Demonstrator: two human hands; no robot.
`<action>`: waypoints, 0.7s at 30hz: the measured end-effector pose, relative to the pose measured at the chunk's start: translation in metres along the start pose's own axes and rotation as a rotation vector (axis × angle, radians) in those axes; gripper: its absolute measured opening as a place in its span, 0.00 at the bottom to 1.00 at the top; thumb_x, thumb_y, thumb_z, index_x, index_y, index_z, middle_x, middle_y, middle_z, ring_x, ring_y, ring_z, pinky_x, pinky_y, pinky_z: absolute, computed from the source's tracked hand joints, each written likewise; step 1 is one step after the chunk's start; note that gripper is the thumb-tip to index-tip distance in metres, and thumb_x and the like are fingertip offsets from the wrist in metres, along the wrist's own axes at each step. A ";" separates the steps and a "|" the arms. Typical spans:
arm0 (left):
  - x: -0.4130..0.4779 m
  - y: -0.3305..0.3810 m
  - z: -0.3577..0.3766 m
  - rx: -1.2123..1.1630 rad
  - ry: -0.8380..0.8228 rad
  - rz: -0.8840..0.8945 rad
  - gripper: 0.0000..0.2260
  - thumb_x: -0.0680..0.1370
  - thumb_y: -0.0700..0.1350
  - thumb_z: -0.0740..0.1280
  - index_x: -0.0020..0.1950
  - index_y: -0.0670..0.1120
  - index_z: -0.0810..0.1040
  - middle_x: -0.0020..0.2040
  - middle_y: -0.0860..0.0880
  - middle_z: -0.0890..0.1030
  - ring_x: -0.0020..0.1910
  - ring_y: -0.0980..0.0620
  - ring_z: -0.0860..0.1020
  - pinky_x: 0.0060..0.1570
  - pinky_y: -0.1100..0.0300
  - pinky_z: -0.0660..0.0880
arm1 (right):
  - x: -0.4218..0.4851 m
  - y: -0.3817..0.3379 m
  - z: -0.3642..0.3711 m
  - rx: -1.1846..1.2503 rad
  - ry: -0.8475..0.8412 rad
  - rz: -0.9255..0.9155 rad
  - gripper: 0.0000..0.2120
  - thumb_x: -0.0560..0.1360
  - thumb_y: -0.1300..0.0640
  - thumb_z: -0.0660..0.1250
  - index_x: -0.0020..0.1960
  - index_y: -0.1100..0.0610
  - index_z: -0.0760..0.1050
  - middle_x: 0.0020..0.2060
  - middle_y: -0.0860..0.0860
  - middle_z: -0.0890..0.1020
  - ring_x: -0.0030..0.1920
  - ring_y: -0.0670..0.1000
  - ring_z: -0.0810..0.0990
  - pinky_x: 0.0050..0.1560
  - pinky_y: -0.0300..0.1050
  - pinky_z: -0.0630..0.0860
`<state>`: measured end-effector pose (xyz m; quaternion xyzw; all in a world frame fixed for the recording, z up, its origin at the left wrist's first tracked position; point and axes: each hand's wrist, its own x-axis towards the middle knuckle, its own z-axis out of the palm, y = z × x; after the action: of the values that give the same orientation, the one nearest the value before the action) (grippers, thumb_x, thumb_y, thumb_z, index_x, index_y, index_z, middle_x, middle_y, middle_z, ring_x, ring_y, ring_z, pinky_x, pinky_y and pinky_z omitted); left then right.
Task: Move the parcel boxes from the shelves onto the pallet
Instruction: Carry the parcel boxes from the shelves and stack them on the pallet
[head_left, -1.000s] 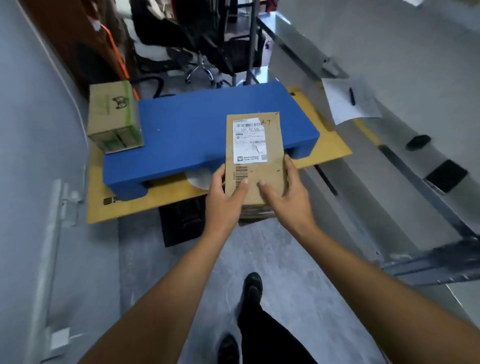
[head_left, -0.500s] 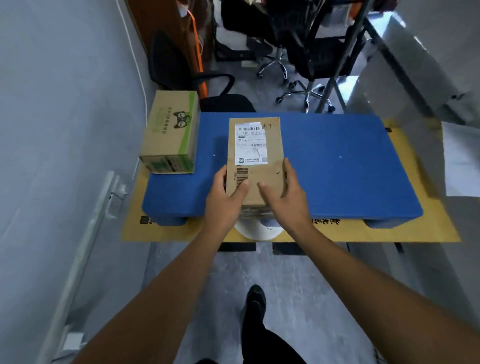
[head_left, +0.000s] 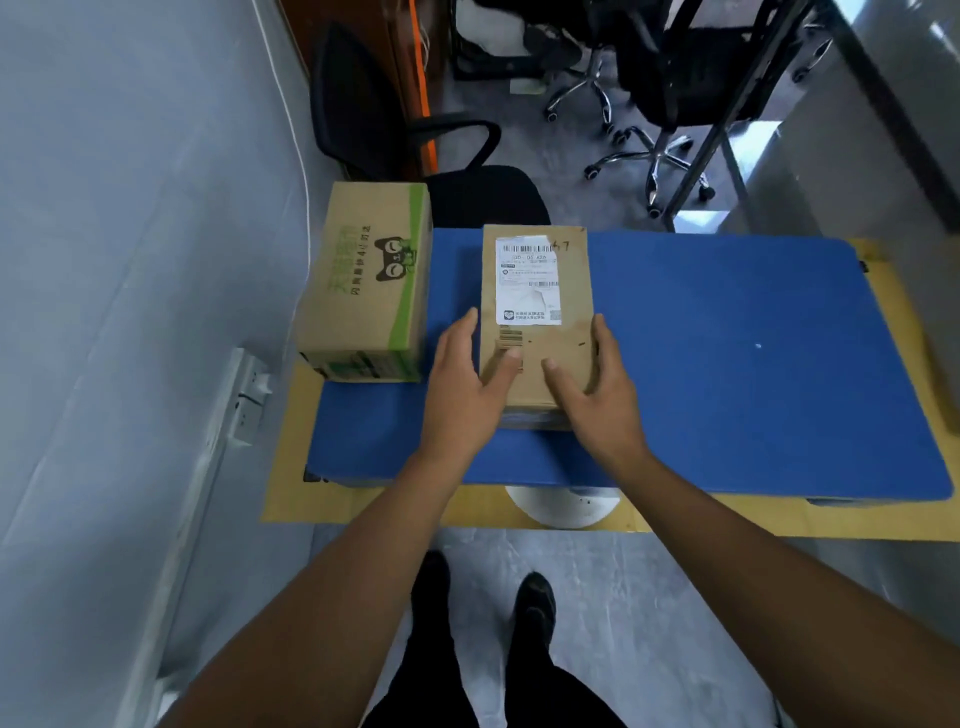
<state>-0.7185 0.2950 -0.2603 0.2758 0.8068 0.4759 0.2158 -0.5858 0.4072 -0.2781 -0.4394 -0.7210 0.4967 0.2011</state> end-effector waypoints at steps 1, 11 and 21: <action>0.009 0.001 -0.012 0.030 0.039 0.047 0.30 0.82 0.59 0.67 0.82 0.52 0.64 0.79 0.55 0.67 0.75 0.61 0.64 0.68 0.69 0.61 | 0.003 -0.003 0.003 -0.004 -0.004 0.004 0.43 0.80 0.41 0.70 0.86 0.47 0.51 0.81 0.43 0.64 0.78 0.45 0.67 0.77 0.51 0.69; 0.093 -0.019 -0.087 0.304 0.046 0.062 0.32 0.82 0.66 0.61 0.80 0.49 0.66 0.78 0.50 0.69 0.77 0.50 0.67 0.75 0.49 0.66 | 0.043 -0.037 0.050 -0.037 0.002 0.014 0.43 0.80 0.40 0.70 0.86 0.47 0.50 0.82 0.43 0.63 0.79 0.46 0.65 0.79 0.53 0.67; 0.092 -0.025 -0.086 0.401 0.023 0.113 0.32 0.82 0.67 0.59 0.77 0.45 0.70 0.75 0.46 0.73 0.76 0.46 0.68 0.76 0.44 0.65 | 0.063 -0.054 0.067 -0.052 -0.025 0.014 0.44 0.80 0.40 0.70 0.86 0.46 0.49 0.82 0.44 0.64 0.78 0.47 0.67 0.78 0.54 0.69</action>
<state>-0.8465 0.2899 -0.2512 0.3526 0.8710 0.3201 0.1205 -0.6915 0.4170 -0.2682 -0.4433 -0.7330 0.4845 0.1772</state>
